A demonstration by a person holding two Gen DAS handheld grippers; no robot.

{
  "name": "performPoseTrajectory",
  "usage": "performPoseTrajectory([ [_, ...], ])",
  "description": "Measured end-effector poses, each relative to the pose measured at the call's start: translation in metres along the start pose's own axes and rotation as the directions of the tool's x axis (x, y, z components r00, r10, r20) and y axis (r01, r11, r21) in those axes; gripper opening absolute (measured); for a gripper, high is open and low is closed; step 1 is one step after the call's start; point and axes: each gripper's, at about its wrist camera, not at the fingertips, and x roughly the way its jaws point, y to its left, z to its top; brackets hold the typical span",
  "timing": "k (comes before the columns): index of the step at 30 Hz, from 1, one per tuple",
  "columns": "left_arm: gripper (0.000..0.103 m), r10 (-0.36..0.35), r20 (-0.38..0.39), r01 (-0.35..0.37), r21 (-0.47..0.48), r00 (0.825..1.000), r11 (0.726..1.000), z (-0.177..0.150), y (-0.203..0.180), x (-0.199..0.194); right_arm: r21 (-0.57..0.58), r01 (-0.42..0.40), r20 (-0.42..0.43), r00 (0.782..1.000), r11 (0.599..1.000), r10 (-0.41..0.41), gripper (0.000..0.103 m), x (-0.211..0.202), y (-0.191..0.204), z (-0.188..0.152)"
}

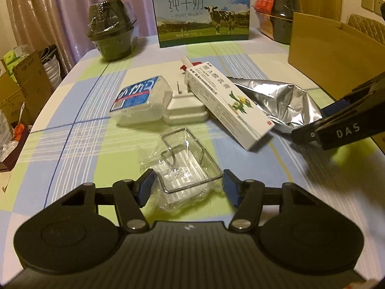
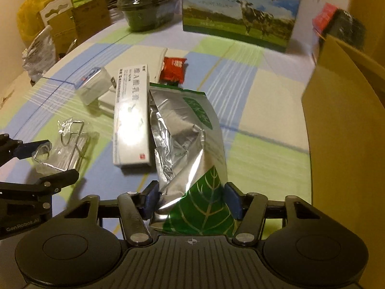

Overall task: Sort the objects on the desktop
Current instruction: 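Grasp the silver foil bag with the right tool while left grasps the plastic soap dish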

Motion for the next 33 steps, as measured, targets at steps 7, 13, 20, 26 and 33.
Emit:
performPoseTrajectory([
  [7, 0.056, -0.096, -0.026, 0.097, 0.058, 0.995, 0.994, -0.029, -0.002, -0.045, 0.13, -0.023, -0.028, 0.999, 0.991, 0.027, 0.052, -0.046, 0.012, -0.042],
  [13, 0.07, -0.117, -0.036, 0.119, 0.071, 0.993, 0.99, -0.051, -0.001, -0.071, 0.154, -0.044, -0.035, 0.998, 0.987, 0.05, 0.065, -0.075, 0.028, -0.079],
  [20, 0.09, -0.029, 0.012, 0.029, 0.01, 0.999, 1.0, -0.063, -0.006, -0.093, 0.177, -0.045, 0.034, 0.999, 0.983, 0.039, 0.083, -0.087, 0.023, -0.082],
  [26, 0.089, 0.043, -0.001, -0.043, -0.006, 0.999, 0.999, -0.066, -0.021, -0.076, 0.206, -0.045, 0.038, 0.999, 0.978, 0.038, 0.085, -0.08, 0.016, -0.079],
  [33, 0.07, 0.077, 0.001, -0.078, 0.013, 0.997, 0.997, -0.064, -0.025, -0.059, 0.211, -0.029, 0.046, 0.999, 0.977, 0.02, 0.086, -0.075, 0.007, -0.076],
])
